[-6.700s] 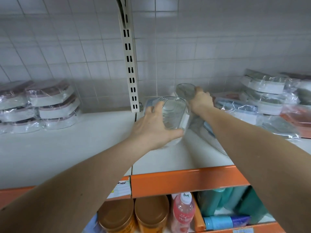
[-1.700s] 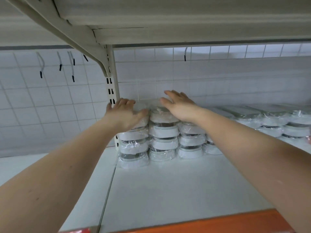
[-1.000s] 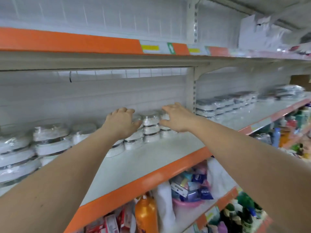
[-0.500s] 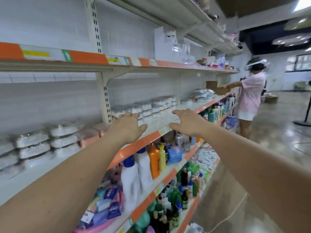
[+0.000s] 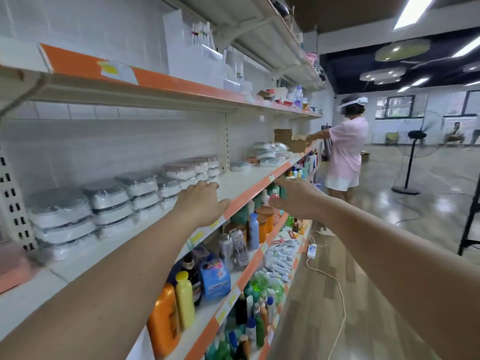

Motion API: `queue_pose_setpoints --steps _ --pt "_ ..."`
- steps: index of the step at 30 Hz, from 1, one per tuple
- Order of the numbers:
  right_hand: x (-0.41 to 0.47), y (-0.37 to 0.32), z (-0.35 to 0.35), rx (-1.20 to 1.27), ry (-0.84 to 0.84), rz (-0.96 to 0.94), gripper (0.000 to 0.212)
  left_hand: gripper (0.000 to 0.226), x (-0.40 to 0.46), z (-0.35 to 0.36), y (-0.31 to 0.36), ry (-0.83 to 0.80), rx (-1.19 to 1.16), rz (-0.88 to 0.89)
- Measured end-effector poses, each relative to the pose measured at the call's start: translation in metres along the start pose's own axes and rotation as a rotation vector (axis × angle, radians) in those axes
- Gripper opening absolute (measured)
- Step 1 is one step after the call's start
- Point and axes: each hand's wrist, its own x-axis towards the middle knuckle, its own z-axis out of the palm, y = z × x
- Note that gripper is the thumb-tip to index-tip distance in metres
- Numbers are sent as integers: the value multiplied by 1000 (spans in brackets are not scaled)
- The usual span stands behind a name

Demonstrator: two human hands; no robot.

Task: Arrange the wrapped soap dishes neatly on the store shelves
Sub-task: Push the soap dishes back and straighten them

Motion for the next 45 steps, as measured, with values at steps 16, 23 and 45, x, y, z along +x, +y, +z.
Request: queue_pose_setpoints --steps 16,23,45 --pt "280 244 16 -1 -41 -34 62 55 330 120 155 -66 -19 -9" --pt "419 328 24 50 -119 -94 60 55 459 158 197 -98 -12 -104" --pt "825 417 126 109 -72 -135 55 55 810 296 118 10 5 -500"
